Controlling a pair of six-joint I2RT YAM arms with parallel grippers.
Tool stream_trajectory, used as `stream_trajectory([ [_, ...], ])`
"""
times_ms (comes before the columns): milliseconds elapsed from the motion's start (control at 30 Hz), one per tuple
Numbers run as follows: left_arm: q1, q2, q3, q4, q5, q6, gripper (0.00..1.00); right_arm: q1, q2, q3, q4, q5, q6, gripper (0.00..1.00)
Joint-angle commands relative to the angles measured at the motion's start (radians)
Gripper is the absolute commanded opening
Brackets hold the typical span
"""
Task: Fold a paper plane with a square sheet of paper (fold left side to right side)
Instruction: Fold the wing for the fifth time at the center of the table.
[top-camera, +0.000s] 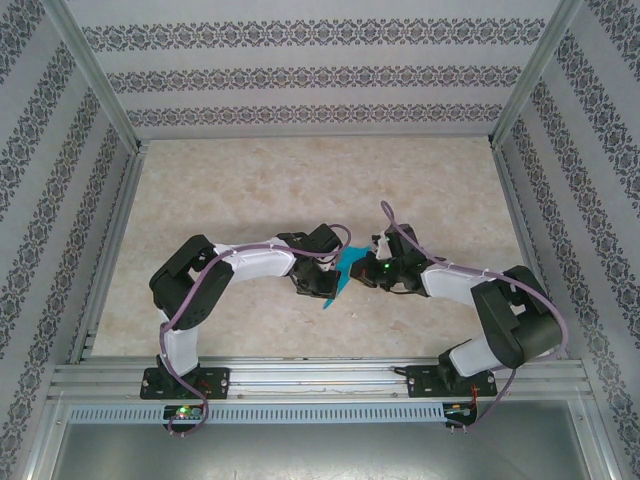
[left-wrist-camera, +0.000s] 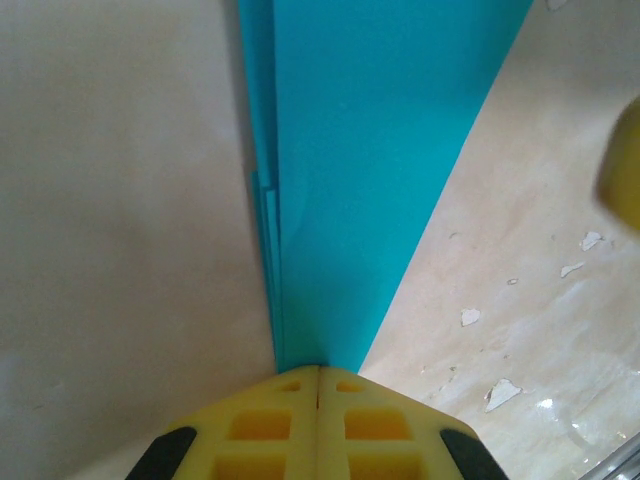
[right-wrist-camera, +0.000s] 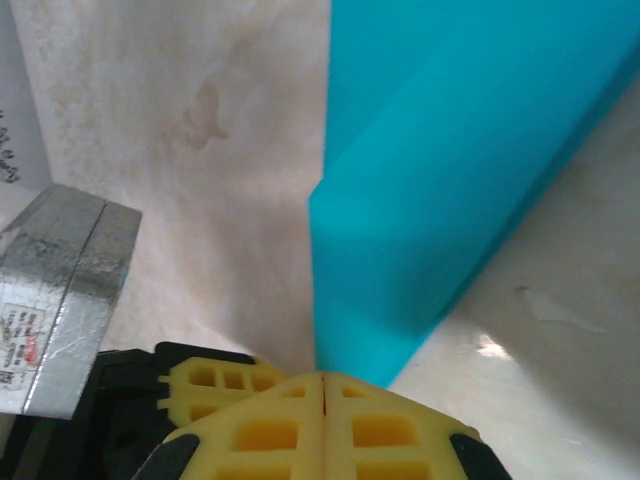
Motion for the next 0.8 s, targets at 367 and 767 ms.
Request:
stream_trajectory([
  [367,-0.012,0.076,-0.064,-0.179,-0.139,0.005,0.0,0.078,0.147,-0.004,0.154,-0.021,0.147,0.0],
  [767,-0.005,0.034,-0.013,-0.171,-0.091,-0.006,0.0,0.082,0.219,-0.035,0.052,0.055,0.08,0.0],
])
